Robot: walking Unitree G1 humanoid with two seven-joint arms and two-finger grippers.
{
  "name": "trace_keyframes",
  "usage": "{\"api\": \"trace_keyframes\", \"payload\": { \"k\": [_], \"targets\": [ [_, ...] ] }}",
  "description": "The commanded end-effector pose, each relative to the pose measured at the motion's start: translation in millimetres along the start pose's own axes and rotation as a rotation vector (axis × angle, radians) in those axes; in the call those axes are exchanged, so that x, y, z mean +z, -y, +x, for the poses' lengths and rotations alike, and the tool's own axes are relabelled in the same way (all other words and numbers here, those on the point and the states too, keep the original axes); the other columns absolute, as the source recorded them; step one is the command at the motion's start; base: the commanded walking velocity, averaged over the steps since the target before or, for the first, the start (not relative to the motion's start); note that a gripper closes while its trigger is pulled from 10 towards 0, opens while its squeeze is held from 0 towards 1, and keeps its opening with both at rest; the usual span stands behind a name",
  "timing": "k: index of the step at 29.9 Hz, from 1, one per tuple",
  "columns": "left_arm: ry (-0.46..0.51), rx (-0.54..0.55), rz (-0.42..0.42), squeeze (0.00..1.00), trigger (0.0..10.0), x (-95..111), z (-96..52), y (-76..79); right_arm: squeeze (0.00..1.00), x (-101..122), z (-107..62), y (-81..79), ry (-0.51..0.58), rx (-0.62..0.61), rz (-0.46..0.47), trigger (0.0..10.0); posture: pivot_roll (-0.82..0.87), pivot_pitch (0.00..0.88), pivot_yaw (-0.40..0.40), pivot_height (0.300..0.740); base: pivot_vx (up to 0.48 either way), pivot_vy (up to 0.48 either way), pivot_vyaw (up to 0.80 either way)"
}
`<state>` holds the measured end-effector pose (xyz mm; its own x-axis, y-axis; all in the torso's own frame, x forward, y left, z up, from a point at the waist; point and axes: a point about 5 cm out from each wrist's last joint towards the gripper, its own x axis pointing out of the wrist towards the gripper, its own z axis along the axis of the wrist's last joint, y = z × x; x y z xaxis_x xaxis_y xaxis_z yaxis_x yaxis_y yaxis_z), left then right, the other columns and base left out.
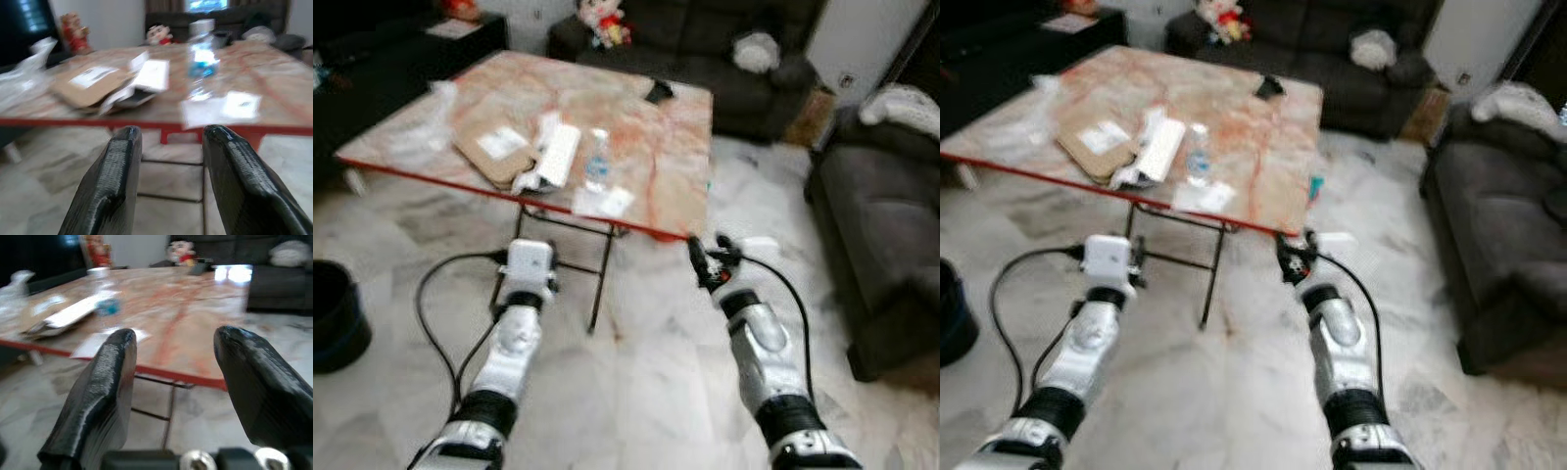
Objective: Picking trash to rubbish bin
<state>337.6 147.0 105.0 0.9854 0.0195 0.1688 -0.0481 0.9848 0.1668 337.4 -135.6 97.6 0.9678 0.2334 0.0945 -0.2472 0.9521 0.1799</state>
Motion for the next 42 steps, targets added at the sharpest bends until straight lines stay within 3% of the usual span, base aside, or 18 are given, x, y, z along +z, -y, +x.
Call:
{"api": "trace_keyframes", "payload": {
  "k": [1, 14, 23, 42],
  "targets": [
    [0.025, -0.049, -0.011, 0.00, 10.0, 9, 2.6, 18.0, 0.00, 3, -4.5, 14.8, 0.003, -0.041, -0.013, 10.0, 0.14, 0.000, -0.144, 0.740, 0.349, 0.000, 0.00],
    [0.042, -0.057, -0.002, 0.00, 10.0, 14, 4.0, 19.4, 0.00, 3, -4.9, 13.0, -0.003, -0.024, -0.036, 10.0, 0.14, 0.000, -0.144, 0.740, 0.354, 0.000, 0.00],
    [0.046, -0.057, 0.005, 0.00, 10.0, 15, 4.2, 18.5, 0.00, 3, -5.3, 11.3, 0.004, -0.019, -0.003, 10.0, 0.14, 0.000, -0.143, 0.740, 0.353, 0.000, 0.44],
    [0.066, -0.055, 0.013, 0.00, 10.0, 20, 5.8, 18.5, 0.00, 3, -6.2, 8.7, 0.010, 0.005, -0.023, 10.0, 0.15, 0.000, -0.141, 0.740, 0.352, 0.000, 0.37]
  ]
}}
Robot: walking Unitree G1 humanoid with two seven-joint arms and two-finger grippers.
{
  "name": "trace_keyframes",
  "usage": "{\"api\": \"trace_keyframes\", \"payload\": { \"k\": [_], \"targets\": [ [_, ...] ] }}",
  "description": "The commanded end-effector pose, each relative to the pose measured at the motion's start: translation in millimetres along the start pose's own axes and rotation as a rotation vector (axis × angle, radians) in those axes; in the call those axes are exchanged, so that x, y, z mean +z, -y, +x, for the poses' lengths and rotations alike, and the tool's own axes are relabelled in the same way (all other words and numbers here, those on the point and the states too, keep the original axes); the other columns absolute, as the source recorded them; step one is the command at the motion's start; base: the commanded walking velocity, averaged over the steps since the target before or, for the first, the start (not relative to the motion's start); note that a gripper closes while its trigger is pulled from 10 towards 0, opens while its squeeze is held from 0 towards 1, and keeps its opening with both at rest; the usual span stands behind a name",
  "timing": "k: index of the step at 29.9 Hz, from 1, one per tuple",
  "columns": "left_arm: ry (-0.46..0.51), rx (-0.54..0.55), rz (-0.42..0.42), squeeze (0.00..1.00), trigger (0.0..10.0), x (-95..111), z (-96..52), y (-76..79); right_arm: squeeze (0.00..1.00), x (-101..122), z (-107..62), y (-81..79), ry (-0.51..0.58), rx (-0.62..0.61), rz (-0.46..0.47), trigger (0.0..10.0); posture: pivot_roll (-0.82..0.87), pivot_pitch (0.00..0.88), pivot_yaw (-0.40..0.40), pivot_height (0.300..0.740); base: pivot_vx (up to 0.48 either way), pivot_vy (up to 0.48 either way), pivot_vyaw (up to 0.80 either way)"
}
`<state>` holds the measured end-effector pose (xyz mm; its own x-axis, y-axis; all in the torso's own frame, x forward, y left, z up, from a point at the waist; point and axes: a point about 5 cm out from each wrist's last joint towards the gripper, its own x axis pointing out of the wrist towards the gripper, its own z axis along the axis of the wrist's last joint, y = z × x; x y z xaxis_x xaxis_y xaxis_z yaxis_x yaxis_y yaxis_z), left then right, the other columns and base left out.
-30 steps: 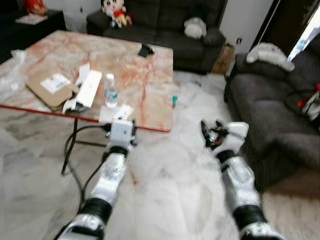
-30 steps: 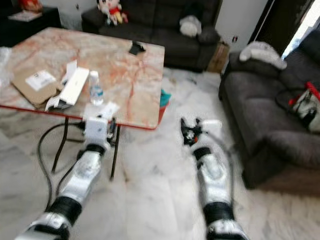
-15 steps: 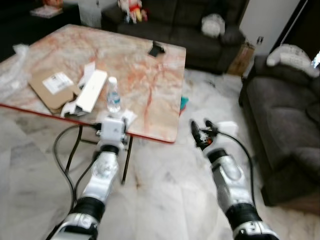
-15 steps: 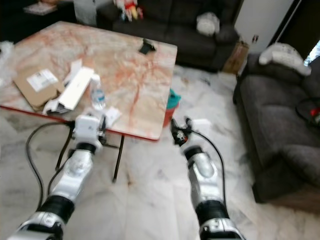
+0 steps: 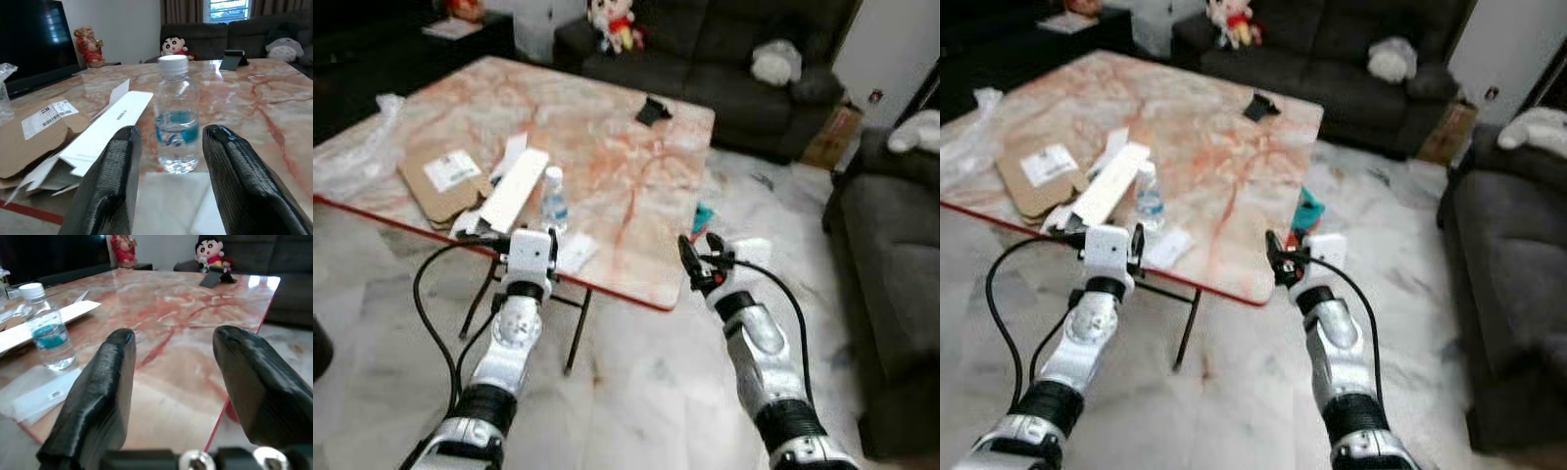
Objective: Picking trash to rubbish bin
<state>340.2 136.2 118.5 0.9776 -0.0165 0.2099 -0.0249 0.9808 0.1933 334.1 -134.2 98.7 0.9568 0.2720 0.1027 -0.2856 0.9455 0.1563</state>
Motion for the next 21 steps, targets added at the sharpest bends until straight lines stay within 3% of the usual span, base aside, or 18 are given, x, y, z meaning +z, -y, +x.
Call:
{"api": "trace_keyframes", "payload": {
  "k": [1, 14, 21],
  "targets": [
    [0.019, -0.027, -0.009, 0.00, 10.0, 6, 1.8, 9.8, 0.00, 2, -3.8, 11.2, 0.009, -0.039, 0.004, 10.0, 0.15, 0.000, -0.141, 0.740, 0.349, 0.000, 0.80],
    [0.014, -0.041, -0.016, 0.00, 10.0, 5, 1.3, 11.9, 0.00, 2, -3.7, 12.5, 0.002, -0.047, 0.016, 10.0, 0.15, 0.000, -0.141, 0.740, 0.350, 0.000, 0.00],
    [0.007, -0.139, -0.044, 0.00, 10.0, 5, -1.7, 26.2, 0.00, 1, -3.7, 12.1, -0.002, -0.047, 0.018, 10.0, 0.15, 0.000, -0.141, 0.740, 0.000, 0.000, 0.00]
  ]
}}
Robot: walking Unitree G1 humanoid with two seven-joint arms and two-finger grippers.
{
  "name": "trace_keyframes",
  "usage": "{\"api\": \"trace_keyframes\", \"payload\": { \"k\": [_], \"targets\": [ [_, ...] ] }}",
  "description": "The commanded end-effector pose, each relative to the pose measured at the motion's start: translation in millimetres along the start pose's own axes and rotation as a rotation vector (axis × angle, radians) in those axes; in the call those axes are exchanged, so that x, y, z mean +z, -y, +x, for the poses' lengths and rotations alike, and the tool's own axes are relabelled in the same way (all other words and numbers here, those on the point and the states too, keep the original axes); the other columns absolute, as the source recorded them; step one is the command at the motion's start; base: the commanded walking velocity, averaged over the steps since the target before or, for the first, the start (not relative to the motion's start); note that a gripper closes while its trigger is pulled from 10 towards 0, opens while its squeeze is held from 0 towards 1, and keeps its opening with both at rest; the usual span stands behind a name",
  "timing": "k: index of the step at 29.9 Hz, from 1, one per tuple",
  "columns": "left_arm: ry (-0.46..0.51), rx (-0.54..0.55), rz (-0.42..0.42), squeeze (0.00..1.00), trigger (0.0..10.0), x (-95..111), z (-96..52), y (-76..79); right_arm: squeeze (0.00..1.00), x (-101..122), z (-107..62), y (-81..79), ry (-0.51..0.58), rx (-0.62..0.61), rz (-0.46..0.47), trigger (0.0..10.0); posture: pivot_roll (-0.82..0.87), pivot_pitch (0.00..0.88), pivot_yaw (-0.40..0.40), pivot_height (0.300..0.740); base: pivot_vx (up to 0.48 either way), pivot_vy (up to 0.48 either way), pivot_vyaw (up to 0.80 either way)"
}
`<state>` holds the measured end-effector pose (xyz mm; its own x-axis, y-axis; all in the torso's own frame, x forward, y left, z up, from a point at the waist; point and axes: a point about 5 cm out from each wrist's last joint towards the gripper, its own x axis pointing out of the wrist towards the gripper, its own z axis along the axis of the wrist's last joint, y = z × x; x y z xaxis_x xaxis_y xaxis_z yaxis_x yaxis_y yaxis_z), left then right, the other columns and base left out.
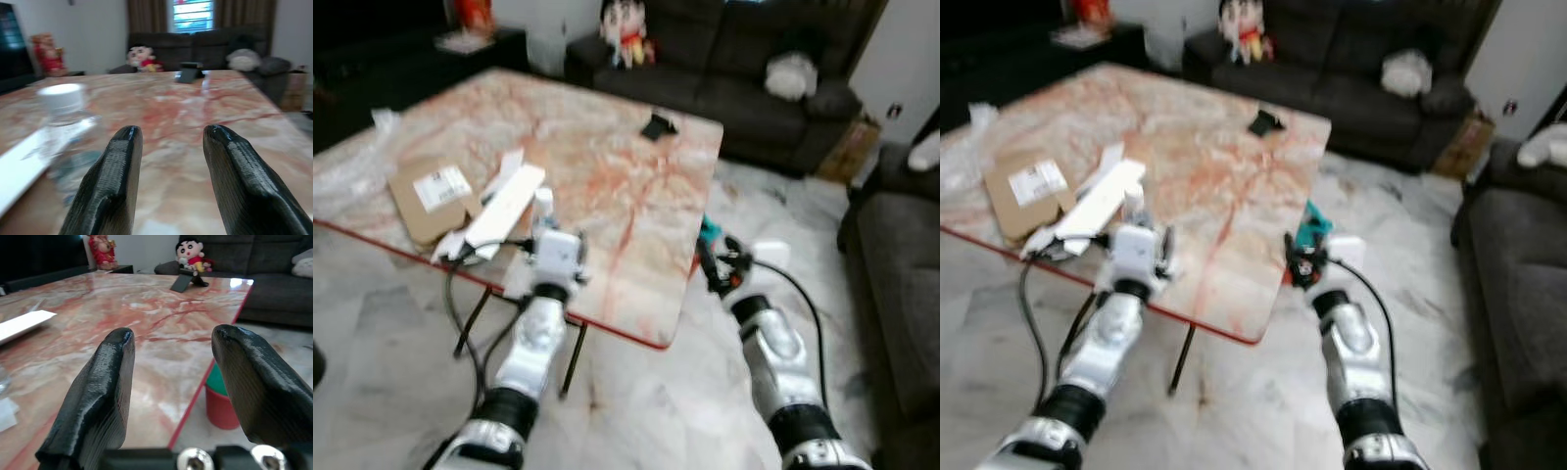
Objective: Picking trash to rubbish bin
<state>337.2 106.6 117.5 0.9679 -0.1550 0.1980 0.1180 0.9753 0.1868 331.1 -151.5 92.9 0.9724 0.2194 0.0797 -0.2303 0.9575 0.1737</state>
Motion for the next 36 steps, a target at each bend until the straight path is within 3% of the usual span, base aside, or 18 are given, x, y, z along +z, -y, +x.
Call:
{"api": "trace_keyframes", "payload": {
  "k": [1, 22, 36],
  "targets": [
    [-0.006, -0.009, -0.013, 0.00, 10.0, 0, 0.3, -1.6, 0.00, 4, 4.1, -4.6, 0.012, 0.011, 0.006, 10.0, 0.15, 0.000, -0.141, 0.740, 0.000, 0.000, 0.00],
    [0.016, -0.057, 0.013, 0.00, 10.0, 3, -0.4, 2.4, 0.00, 3, 3.5, -3.5, 0.014, 0.000, 0.011, 10.0, 0.15, 0.000, -0.139, 0.740, 0.339, 0.000, 0.00],
    [0.043, -0.131, 0.025, 0.00, 10.0, 5, -3.3, 14.0, 0.00, 3, 3.5, -2.5, 0.014, -0.001, 0.015, 10.0, 0.15, 0.000, -0.139, 0.740, 0.000, 0.000, 0.00]
  ]
}}
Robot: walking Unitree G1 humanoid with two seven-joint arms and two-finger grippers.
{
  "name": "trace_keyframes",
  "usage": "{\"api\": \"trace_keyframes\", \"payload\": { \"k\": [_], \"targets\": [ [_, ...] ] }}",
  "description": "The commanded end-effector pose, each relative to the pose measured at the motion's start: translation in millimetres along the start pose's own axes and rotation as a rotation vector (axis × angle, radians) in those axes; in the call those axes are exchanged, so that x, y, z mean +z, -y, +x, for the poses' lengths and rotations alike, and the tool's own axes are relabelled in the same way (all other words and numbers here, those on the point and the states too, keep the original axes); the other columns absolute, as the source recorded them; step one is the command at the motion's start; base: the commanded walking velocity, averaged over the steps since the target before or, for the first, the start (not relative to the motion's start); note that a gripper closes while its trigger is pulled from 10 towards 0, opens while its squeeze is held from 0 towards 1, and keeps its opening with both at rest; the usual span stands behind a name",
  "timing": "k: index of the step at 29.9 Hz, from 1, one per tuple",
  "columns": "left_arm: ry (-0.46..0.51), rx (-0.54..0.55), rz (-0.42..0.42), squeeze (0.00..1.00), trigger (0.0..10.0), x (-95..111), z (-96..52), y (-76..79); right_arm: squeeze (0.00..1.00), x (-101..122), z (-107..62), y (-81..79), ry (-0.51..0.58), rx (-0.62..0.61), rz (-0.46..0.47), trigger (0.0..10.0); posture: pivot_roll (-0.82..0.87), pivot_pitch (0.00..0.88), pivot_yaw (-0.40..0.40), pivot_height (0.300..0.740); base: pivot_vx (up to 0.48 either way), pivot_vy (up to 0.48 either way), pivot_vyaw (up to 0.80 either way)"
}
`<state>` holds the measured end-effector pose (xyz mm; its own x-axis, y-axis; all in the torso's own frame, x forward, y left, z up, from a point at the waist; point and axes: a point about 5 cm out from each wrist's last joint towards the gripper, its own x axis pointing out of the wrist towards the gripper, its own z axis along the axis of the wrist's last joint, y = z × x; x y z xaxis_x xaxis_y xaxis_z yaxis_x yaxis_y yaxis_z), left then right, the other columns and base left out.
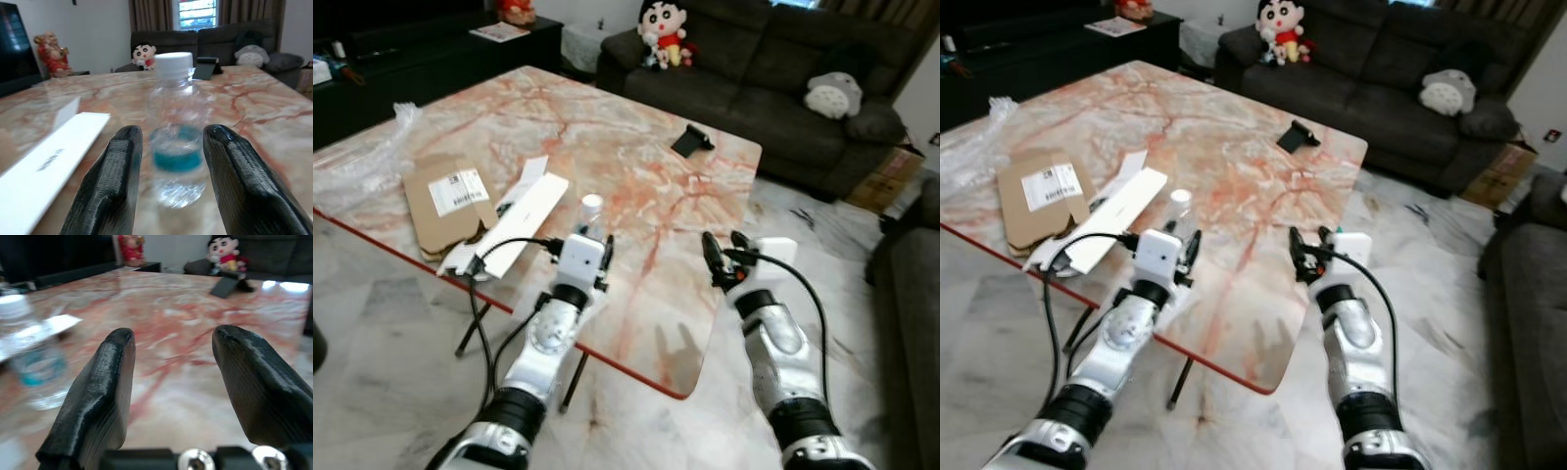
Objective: Picking trash to rubbish bin
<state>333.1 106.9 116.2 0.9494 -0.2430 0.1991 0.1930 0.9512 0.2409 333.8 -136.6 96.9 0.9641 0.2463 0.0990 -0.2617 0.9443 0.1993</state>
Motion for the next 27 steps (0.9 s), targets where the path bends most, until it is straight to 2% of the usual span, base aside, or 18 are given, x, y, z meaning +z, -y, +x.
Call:
{"api": "trace_keyframes", "payload": {
  "k": [1, 9, 13, 14, 20, 27],
  "targets": [
    [0.024, -0.045, -0.014, 0.00, 10.0, 6, 2.2, 13.6, 0.00, 2, -3.0, 11.7, 0.000, -0.033, -0.014, 10.0, 0.15, 0.000, -0.139, 0.740, 0.000, 0.000, 0.00],
    [0.024, -0.066, -0.022, 0.00, 10.0, 6, 1.0, 17.4, 0.00, 2, -3.0, 11.1, 0.002, -0.034, -0.013, 10.0, 0.15, 0.000, -0.137, 0.740, 0.000, 0.000, 0.00],
    [-0.010, -0.063, -0.048, 0.00, 10.0, 0, -1.1, 18.4, 0.00, 3, -3.1, 11.4, 0.002, -0.035, -0.013, 10.0, 0.15, 0.000, -0.137, 0.740, 0.000, 0.000, 0.00],
    [-0.023, -0.058, -0.051, 1.00, 10.0, -2, -1.9, 18.0, 0.00, 2, -3.1, 11.4, 0.002, -0.035, -0.013, 10.0, 0.15, 0.000, -0.137, 0.740, 0.000, 0.000, 0.00],
    [-0.072, -0.036, -0.062, 1.00, 10.0, -11, -8.1, 14.0, 0.00, 2, -3.4, 11.8, 0.000, -0.035, -0.013, 10.0, 0.15, 0.000, -0.137, 0.740, 0.000, 0.000, 0.00],
    [-0.133, -0.002, -0.056, 1.00, 10.0, -25, -20.2, -1.0, 0.00, 2, -2.9, 10.1, -0.003, -0.028, -0.013, 10.0, 0.15, 0.000, -0.135, 0.740, 0.000, 0.000, 0.00]
  ]
}}
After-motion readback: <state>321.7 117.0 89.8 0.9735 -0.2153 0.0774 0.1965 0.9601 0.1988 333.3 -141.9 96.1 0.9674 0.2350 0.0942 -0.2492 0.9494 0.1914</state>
